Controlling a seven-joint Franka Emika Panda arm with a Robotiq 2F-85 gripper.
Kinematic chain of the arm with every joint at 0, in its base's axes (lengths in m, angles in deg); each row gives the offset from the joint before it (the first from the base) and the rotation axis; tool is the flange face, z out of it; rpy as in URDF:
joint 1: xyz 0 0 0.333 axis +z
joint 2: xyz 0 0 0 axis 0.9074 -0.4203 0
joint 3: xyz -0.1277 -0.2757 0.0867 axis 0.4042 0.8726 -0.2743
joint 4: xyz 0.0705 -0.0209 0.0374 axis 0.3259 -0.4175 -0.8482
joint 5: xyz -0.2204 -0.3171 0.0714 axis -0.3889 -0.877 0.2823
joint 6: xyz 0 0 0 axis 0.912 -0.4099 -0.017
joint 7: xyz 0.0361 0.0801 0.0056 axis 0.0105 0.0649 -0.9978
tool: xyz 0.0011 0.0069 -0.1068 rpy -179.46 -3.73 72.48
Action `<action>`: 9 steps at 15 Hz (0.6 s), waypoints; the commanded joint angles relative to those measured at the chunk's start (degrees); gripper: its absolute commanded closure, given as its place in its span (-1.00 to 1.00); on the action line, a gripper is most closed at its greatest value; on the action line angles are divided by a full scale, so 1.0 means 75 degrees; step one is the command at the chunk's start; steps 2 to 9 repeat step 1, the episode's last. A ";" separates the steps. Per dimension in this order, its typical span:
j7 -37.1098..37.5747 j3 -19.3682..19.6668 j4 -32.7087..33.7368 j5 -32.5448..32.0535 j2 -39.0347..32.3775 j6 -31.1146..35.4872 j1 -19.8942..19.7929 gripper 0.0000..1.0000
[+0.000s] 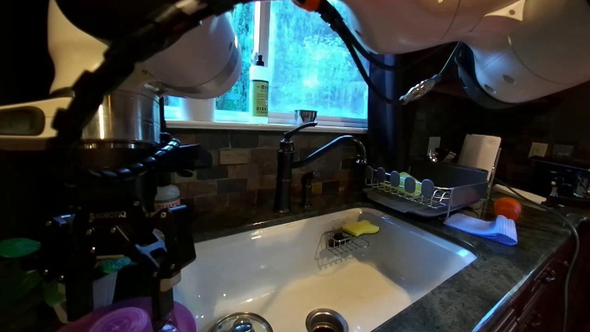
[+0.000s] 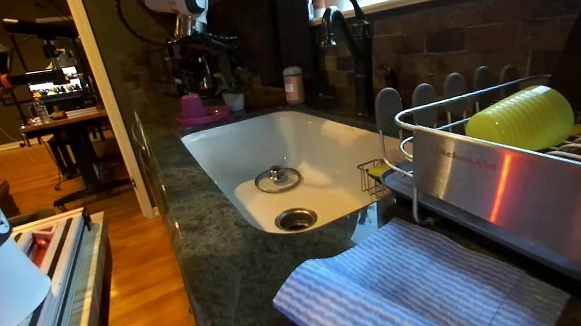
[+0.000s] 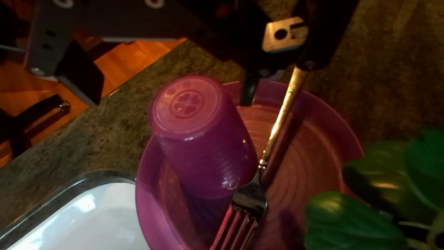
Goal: Put the purple cup in the purple bowl.
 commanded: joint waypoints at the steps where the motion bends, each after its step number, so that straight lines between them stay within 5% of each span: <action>1: 0.0000 0.0000 0.0000 0.0000 0.0000 0.0000 -0.0003 -1.00; 9: 0.0000 0.0000 0.0000 0.0000 0.0000 0.0000 -0.0003 -1.00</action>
